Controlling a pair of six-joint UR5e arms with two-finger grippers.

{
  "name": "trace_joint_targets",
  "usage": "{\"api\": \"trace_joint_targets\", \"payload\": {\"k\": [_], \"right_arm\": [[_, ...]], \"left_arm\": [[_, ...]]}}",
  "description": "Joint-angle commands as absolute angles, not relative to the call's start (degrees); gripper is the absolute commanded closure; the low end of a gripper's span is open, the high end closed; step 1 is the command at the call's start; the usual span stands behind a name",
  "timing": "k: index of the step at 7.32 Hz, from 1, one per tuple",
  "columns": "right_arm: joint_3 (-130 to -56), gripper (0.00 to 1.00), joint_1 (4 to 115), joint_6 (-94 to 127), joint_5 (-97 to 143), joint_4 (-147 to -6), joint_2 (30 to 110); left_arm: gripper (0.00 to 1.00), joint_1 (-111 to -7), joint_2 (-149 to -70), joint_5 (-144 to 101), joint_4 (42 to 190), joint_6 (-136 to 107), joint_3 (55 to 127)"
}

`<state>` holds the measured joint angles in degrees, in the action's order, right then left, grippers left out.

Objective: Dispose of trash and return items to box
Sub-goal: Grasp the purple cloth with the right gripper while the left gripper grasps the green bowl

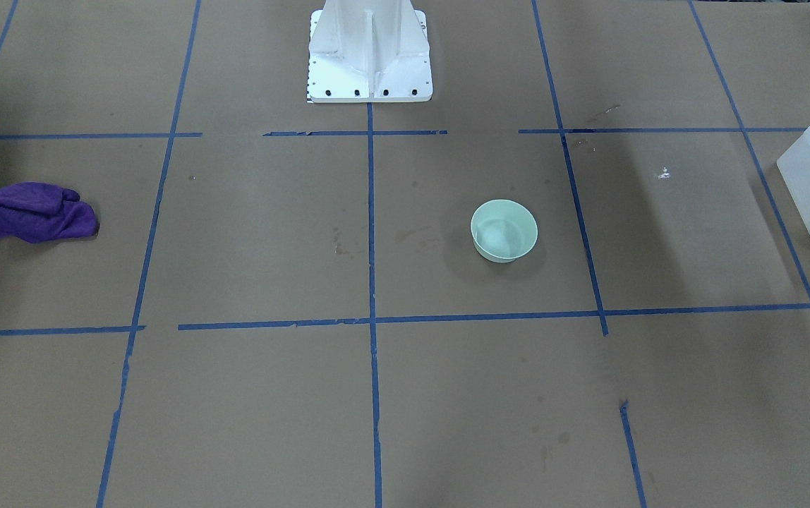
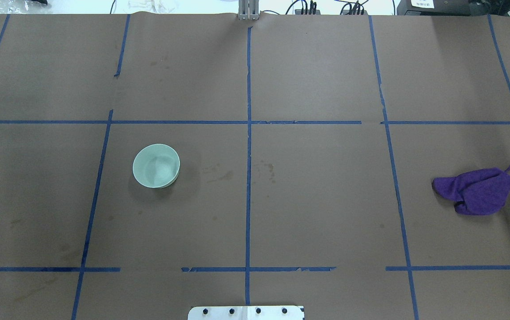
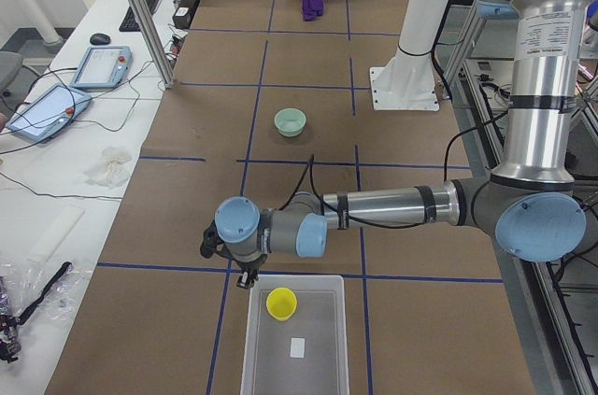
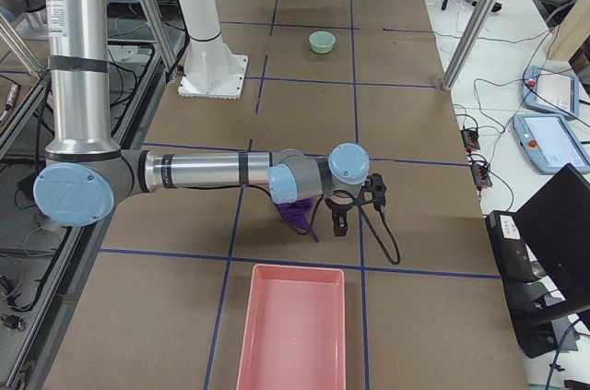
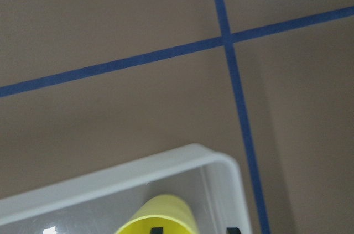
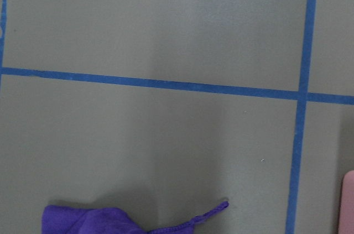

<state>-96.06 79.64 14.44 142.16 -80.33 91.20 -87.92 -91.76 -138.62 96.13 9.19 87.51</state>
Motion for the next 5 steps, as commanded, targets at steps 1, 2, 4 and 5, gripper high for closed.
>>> {"api": "trace_joint_targets", "payload": {"k": [1, 2, 4, 5], "right_arm": [[-101.05, 0.00, 73.77, 20.47, 141.51, -77.37, 94.10], [-101.16, 0.00, 70.35, 23.96, 140.29, -70.12, 97.61], [-100.47, 0.00, 62.17, 32.85, 131.80, -58.22, 101.06], [-100.29, 0.00, 60.92, 33.13, 130.36, -58.10, 101.07]], "left_arm": [[0.38, -87.63, -94.82, -138.69, 89.74, -3.23, 99.45], [0.38, -85.71, -94.83, -138.78, 89.82, -7.78, 102.45], [0.35, -79.93, -98.32, -138.61, 90.00, -16.90, 104.41], [0.35, -77.02, -99.13, -138.69, 90.44, -21.40, 104.76]]}}
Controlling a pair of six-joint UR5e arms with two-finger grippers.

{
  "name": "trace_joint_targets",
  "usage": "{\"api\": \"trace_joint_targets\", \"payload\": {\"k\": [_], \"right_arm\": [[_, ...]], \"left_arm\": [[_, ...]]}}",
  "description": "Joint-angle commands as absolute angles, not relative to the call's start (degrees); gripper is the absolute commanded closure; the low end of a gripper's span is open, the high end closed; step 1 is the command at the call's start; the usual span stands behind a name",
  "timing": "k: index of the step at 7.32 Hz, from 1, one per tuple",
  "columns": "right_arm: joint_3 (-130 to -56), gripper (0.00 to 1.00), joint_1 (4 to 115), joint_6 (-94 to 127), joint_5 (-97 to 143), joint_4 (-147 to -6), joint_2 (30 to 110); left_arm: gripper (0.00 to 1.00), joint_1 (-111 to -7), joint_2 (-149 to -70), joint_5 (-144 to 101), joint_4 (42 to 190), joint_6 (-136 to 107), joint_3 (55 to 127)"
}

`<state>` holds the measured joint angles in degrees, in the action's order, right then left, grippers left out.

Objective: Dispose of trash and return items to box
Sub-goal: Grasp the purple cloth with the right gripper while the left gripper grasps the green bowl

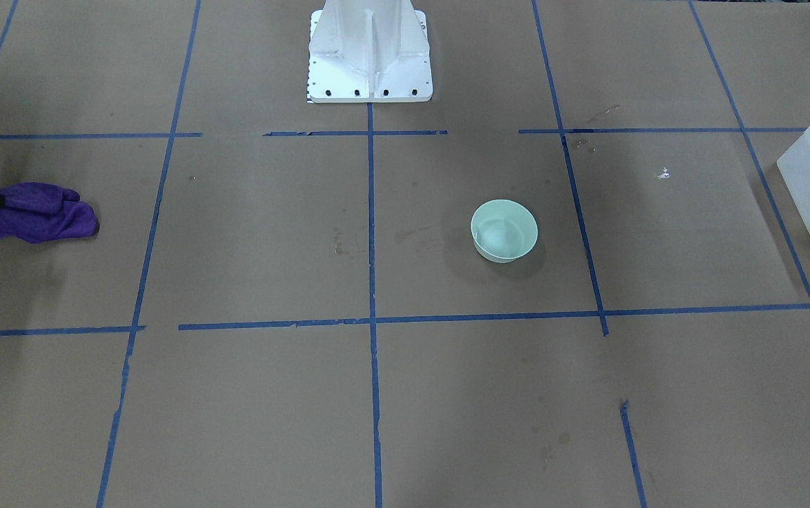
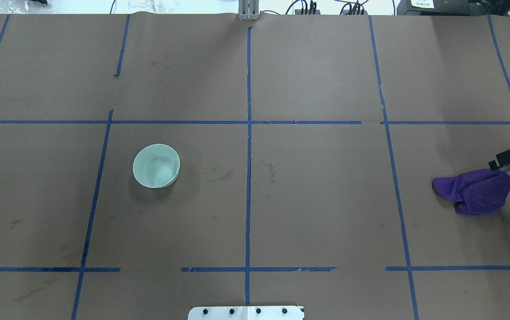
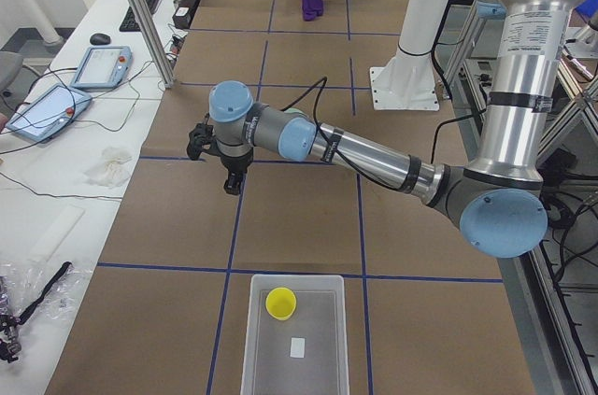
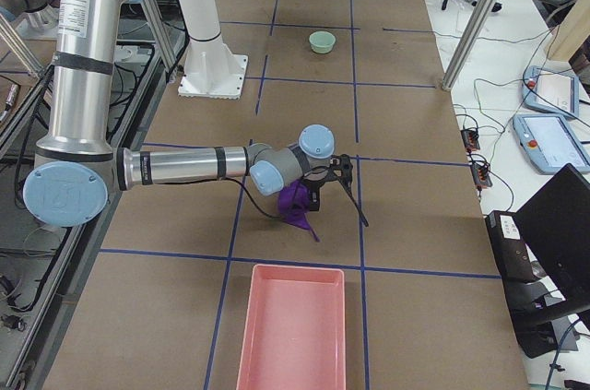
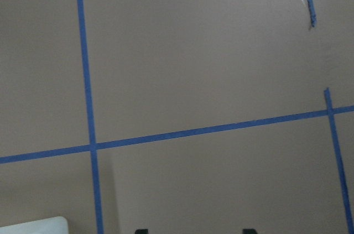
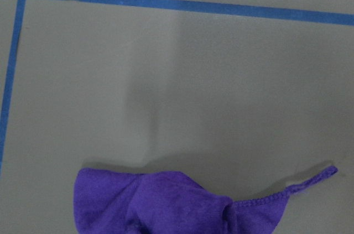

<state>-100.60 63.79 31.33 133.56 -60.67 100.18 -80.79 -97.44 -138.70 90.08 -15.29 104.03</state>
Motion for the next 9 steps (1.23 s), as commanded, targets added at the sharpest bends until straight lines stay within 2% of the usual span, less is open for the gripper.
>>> {"api": "trace_joint_targets", "payload": {"k": [1, 2, 6, 9], "right_arm": [[-100.28, 0.31, 60.82, 34.61, 130.34, -58.01, 100.99], [-100.20, 0.99, 60.82, 35.93, 130.34, -58.01, 100.99], [-102.82, 1.00, 63.17, 35.95, 134.11, -58.62, 101.34], [-103.53, 1.00, 76.08, 35.25, 139.75, -58.80, 100.99]], "left_arm": [[0.35, -72.47, -100.53, -138.60, 90.79, -27.27, 105.72], [0.35, -67.64, -102.90, -136.69, 90.70, -34.12, 105.82], [0.34, -53.82, -106.96, -131.58, 90.79, -49.62, 105.91], [0.32, -44.93, -108.28, -127.71, 100.24, -58.78, 101.98]]}}
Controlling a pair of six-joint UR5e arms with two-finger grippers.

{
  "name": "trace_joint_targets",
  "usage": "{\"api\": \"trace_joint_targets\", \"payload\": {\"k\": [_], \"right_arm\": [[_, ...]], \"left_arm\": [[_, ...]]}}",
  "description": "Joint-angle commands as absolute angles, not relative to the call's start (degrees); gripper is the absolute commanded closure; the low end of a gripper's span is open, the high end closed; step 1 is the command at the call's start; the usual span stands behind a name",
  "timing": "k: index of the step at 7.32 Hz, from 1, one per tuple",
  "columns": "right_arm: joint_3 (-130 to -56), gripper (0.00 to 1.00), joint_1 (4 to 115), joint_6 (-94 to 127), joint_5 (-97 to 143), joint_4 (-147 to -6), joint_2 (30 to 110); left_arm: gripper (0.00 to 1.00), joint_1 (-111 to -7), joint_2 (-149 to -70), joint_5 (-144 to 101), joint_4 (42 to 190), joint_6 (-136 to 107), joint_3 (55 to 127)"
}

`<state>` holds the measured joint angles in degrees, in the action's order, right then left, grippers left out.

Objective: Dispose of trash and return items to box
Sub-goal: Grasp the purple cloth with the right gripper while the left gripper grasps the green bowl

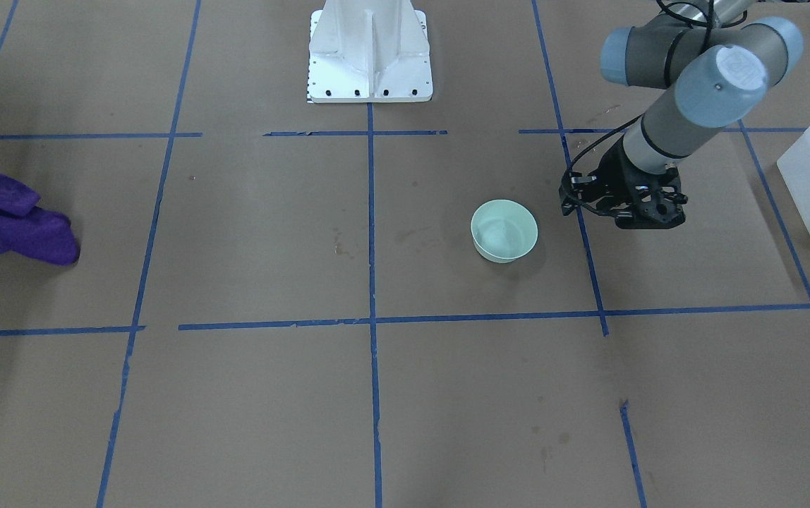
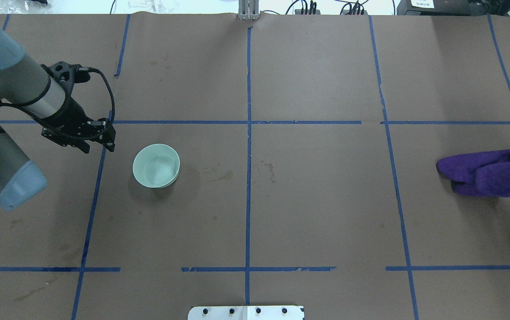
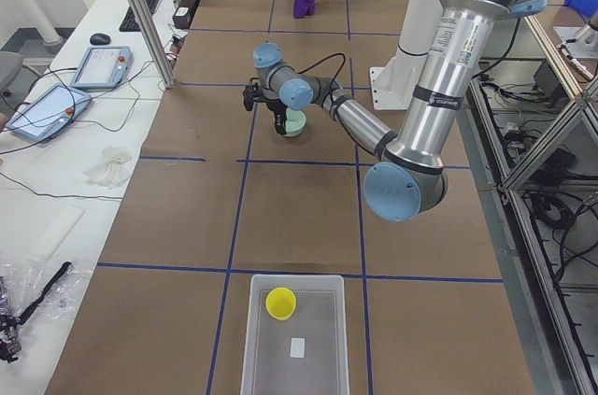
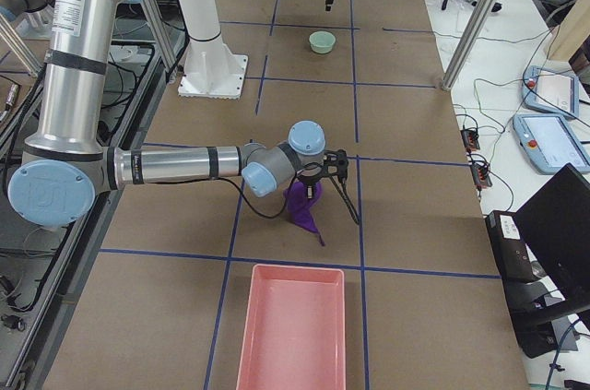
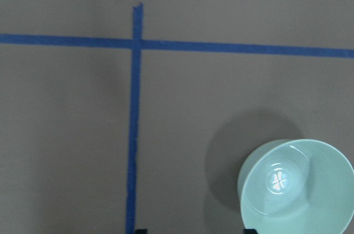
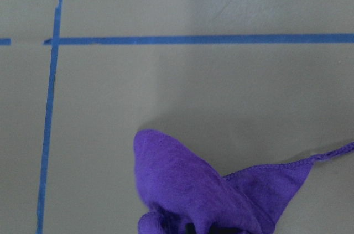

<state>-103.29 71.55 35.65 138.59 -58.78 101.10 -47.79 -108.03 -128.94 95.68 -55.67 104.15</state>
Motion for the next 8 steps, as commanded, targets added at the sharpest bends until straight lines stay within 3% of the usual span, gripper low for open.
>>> {"api": "trace_joint_targets", "payload": {"k": [1, 3, 4, 5, 7, 8], "right_arm": [[-103.54, 1.00, 79.68, 34.03, 139.75, -58.89, 100.99], [-104.23, 1.00, 86.19, 24.23, 139.75, -65.60, 100.81], [-105.37, 1.00, 90.74, 16.60, 139.75, -73.66, 98.37], [-107.47, 1.00, 95.23, 6.87, 139.75, -84.53, 96.96], [-107.23, 1.00, 103.77, -11.97, 138.00, -102.41, 91.34], [-106.70, 1.00, 104.84, -16.22, 134.25, -102.83, 91.14]], "left_arm": [[0.31, -43.61, -109.24, -127.62, 102.11, -59.23, 99.26], [0.31, -42.02, -111.44, -125.26, 102.22, -59.15, 95.64], [0.35, -40.97, -111.71, -125.33, 103.35, -59.15, 94.84], [0.52, -40.87, -111.71, -125.25, 103.79, -59.15, 94.31], [1.00, -40.61, -111.71, -125.16, 103.80, -58.98, 94.39], [1.00, -40.69, -111.71, -125.07, 103.80, -59.06, 94.83]]}}
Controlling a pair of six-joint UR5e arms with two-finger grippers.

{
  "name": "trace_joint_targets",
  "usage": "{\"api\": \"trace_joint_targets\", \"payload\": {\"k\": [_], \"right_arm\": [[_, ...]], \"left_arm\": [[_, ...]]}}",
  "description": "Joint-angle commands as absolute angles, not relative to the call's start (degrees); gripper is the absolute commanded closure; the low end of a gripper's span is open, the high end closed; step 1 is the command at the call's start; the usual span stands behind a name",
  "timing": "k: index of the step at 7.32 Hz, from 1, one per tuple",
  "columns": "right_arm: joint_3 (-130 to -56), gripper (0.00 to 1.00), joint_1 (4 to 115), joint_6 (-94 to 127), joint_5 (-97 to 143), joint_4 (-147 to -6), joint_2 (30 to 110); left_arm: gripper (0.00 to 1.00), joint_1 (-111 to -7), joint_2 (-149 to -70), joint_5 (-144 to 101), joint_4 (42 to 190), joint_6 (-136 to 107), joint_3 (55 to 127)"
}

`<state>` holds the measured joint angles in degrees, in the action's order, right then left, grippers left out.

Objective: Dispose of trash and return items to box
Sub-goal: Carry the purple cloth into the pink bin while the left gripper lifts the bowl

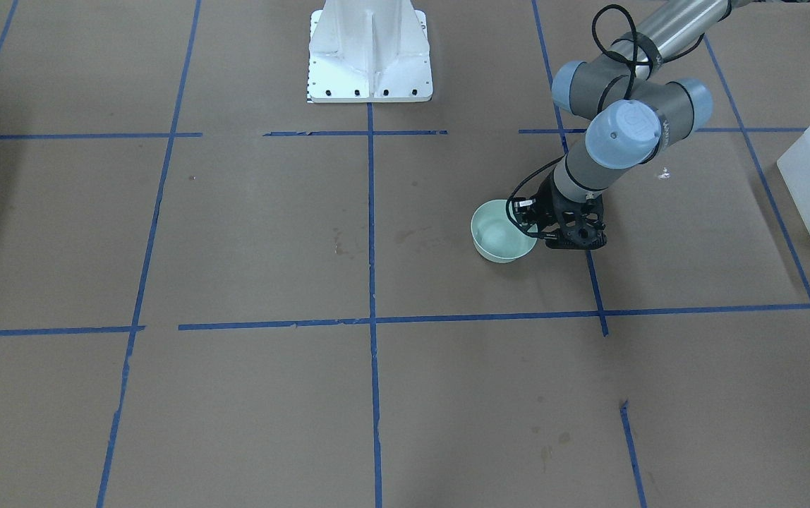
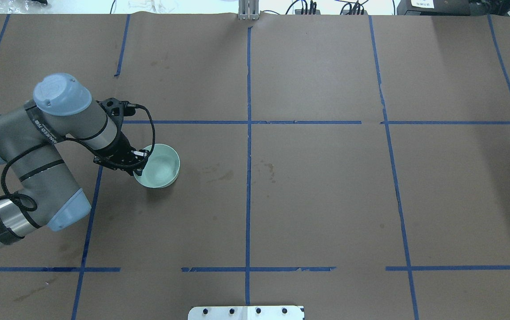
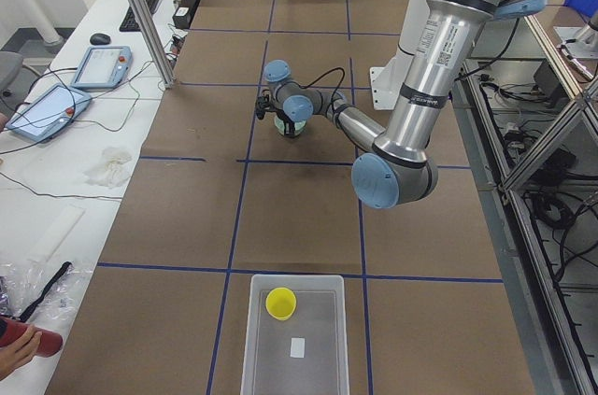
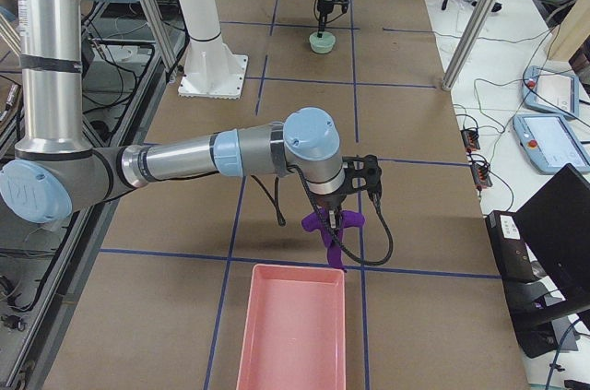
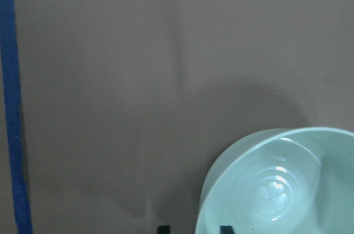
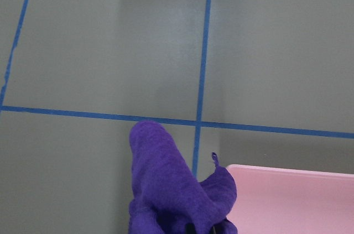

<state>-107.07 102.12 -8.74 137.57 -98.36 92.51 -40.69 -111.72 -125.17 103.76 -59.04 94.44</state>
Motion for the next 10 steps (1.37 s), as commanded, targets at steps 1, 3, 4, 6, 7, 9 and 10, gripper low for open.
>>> {"api": "trace_joint_targets", "payload": {"k": [1, 3, 4, 6, 7, 9, 10], "right_arm": [[-106.00, 1.00, 104.94, -18.78, 131.08, -102.83, 91.23], [-104.16, 1.00, 105.73, -24.49, 128.07, -103.09, 92.37], [-103.63, 1.00, 106.69, -26.61, 127.71, -103.10, 94.03], [-102.40, 1.00, 108.45, -32.75, 124.66, -102.92, 96.75], [-98.74, 1.00, 108.46, -33.83, 123.41, -102.22, 97.38], [-91.27, 1.00, 108.20, -33.31, 123.66, -96.36, 97.38], [-88.62, 1.00, 107.67, -33.05, 123.75, -92.41, 97.30]], "left_arm": [[1.00, -41.48, -111.62, -125.07, 103.62, -59.06, 95.97], [1.00, -47.51, -111.18, -125.24, 101.96, -58.54, 100.00], [1.00, -50.25, -111.09, -125.16, 101.08, -57.93, 102.02], [1.00, -59.19, -110.74, -125.42, 99.85, -50.50, 103.62], [1.00, -62.63, -110.31, -125.51, 97.84, -43.66, 104.41], [1.00, -70.97, -108.90, -125.59, 90.82, -27.42, 106.52], [1.00, -75.10, -106.72, -125.68, 88.62, -17.42, 106.52]]}}
